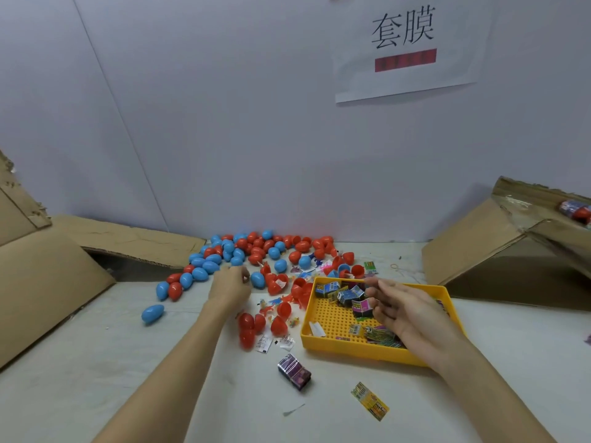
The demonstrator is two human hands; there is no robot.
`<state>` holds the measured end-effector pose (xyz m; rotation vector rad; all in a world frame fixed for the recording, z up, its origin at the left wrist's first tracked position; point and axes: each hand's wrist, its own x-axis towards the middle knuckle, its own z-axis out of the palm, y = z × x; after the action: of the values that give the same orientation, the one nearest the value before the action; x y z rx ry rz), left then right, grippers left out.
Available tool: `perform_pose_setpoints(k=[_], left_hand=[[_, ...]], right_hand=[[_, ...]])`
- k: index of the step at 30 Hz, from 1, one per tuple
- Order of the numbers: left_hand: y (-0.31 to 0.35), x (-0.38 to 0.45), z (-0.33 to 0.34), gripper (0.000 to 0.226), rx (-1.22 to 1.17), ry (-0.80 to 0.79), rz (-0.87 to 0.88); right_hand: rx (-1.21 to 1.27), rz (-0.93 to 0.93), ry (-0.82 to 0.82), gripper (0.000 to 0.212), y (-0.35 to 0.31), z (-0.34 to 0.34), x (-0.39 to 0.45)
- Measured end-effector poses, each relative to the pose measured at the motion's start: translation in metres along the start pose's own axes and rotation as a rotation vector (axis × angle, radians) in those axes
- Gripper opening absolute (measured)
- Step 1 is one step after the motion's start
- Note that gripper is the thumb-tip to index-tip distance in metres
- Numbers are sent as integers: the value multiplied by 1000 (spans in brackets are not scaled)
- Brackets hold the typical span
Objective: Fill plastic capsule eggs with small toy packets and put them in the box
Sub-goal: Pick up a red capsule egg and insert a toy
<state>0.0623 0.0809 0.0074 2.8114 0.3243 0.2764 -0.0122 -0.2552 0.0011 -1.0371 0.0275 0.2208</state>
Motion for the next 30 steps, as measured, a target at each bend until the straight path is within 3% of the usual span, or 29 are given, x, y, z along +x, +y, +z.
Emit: perform_pose_setpoints(k=[8, 13, 18, 21, 25, 30], left_hand=[[23, -30, -6, 25, -321, 222, 184], [92, -88, 4, 30, -722, 35, 380], [118, -122, 27, 30, -666, 27, 681], [115, -124, 27, 34, -724, 60, 701], [113, -125, 26, 46, -856, 68, 636], [111, -125, 26, 33, -842, 121, 676]], right_hand=[[-74, -13, 24, 24, 2, 5, -1], [-146, -59, 22, 21, 1, 8, -7], [-407, -208, 22, 22, 6, 16, -16], [-547, -220, 7, 23, 8, 17, -15], [-510, -188, 34, 22, 8, 18, -13], [-525, -149, -55, 24, 9, 20, -16]])
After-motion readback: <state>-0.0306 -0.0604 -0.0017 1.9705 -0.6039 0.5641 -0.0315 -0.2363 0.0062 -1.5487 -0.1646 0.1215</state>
